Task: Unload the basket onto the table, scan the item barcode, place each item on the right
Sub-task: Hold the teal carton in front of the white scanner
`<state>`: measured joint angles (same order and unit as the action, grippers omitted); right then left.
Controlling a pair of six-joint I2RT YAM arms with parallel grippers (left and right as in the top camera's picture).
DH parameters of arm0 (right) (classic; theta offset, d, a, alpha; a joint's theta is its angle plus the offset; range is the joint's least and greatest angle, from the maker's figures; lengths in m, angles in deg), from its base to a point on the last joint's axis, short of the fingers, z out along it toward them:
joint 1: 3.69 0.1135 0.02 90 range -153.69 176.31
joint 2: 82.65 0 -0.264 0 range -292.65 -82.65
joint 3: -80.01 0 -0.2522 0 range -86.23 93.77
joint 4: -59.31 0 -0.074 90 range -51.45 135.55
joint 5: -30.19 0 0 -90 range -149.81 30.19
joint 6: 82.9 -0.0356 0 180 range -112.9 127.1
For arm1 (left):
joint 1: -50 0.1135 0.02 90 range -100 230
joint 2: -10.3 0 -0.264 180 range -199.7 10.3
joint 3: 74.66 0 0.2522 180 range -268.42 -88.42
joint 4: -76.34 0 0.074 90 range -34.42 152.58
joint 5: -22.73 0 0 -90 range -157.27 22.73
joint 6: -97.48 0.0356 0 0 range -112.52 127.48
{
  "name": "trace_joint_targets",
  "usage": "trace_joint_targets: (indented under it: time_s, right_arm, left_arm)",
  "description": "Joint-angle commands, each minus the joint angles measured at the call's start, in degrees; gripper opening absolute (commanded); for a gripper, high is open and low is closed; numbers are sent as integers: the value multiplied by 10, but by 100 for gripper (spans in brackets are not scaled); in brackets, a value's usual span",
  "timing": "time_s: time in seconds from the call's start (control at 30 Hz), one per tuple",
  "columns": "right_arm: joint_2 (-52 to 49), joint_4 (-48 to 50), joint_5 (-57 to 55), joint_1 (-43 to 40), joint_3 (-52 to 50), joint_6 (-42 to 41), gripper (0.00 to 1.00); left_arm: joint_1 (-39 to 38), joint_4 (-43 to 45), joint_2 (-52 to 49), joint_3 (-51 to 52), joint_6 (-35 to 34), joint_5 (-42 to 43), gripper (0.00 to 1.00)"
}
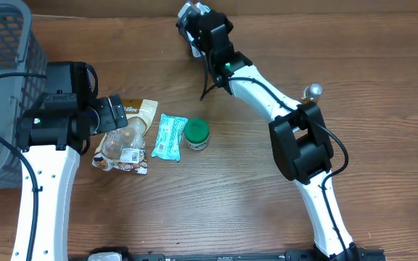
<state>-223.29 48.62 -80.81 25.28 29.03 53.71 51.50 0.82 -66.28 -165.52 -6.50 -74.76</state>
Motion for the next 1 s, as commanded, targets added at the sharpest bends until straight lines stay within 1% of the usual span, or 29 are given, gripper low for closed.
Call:
trace_joint_targets:
  time_s: [0.0, 0.1, 0.5, 0.63, 0.7, 0.8, 0.9, 0.97]
  right_arm:
    - [-13, 13, -10, -3, 6, 70, 4]
    - [-17, 14, -10, -5, 6, 104, 4]
    - [-27, 14, 26, -3, 6, 104, 4]
    - [-15, 53, -25, 7, 7, 98, 4]
    - [1, 70, -45, 14, 7, 68, 4]
    - [41, 64, -52, 22, 7, 7, 4]
    - [95, 18, -51, 25, 7, -75, 4]
    - [133, -39, -51, 25, 7, -141, 4]
  left_arm:
    - [-1, 1, -2, -8, -6, 0, 99]
    - [-1, 1, -2, -8, -6, 0, 100]
    - [-1, 1, -2, -8, -6, 0, 100]
    - [-1, 1, -2, -8, -6, 0, 99]
    - [-1, 1, -2, -8, -6, 0, 99]
    - [-1, 1, -2, -8, -6, 0, 100]
    - [-1, 1, -2, -8, -6, 0, 99]
    - [-1, 1, -2, -8, -6, 0, 100]
